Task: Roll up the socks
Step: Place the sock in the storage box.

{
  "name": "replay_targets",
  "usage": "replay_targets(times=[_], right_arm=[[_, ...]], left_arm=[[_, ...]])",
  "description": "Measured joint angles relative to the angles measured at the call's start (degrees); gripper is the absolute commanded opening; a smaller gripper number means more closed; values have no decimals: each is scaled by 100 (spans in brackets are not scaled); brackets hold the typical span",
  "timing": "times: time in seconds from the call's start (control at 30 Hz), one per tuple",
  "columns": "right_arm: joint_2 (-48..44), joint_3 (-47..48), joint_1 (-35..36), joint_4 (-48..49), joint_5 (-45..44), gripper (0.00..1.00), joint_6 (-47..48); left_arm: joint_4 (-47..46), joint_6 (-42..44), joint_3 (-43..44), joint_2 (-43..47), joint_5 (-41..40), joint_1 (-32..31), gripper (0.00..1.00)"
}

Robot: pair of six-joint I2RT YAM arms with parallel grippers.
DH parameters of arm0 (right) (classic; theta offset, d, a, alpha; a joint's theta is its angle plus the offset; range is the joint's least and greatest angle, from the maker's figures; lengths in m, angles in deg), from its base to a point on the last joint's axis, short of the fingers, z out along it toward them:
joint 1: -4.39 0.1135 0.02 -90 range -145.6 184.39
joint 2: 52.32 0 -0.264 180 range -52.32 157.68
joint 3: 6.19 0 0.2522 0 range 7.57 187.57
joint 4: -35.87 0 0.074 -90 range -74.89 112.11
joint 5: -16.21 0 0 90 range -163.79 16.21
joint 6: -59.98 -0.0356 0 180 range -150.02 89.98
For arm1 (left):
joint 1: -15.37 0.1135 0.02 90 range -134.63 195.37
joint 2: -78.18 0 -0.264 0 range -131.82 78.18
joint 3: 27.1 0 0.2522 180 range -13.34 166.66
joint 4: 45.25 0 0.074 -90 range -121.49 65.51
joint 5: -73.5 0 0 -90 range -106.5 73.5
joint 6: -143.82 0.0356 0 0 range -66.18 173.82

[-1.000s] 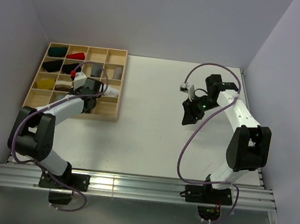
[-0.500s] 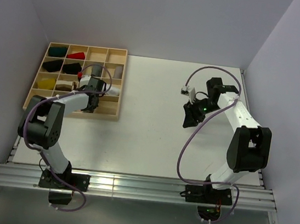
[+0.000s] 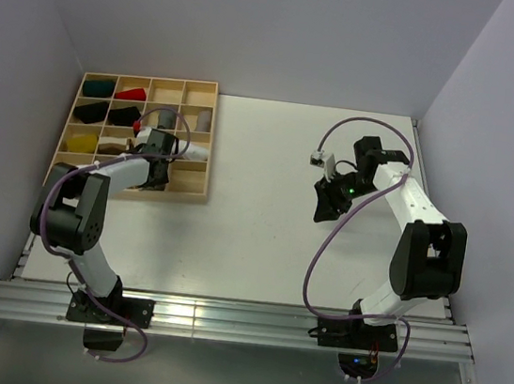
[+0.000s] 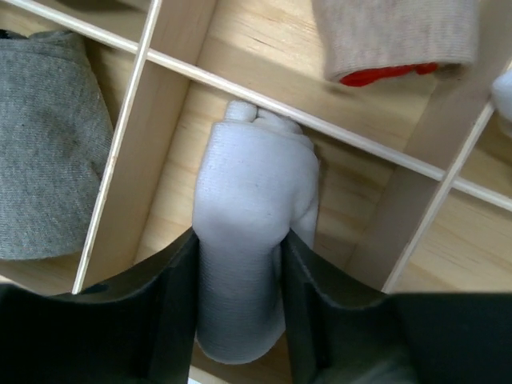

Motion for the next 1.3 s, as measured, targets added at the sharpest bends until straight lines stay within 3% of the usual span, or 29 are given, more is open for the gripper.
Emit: replay_targets(times=[0.3, 0.87, 1.3], right_arm=[[0, -2, -9, 2, 2, 48, 20], [0, 0, -9, 35, -42, 48, -61], [-463, 11, -11, 389, -330, 50, -721]], left_arm=[[-20, 52, -81, 111, 24, 20, 58], [74, 109, 37, 568, 439, -52, 63], [144, 149, 223, 1606, 824, -72, 67]])
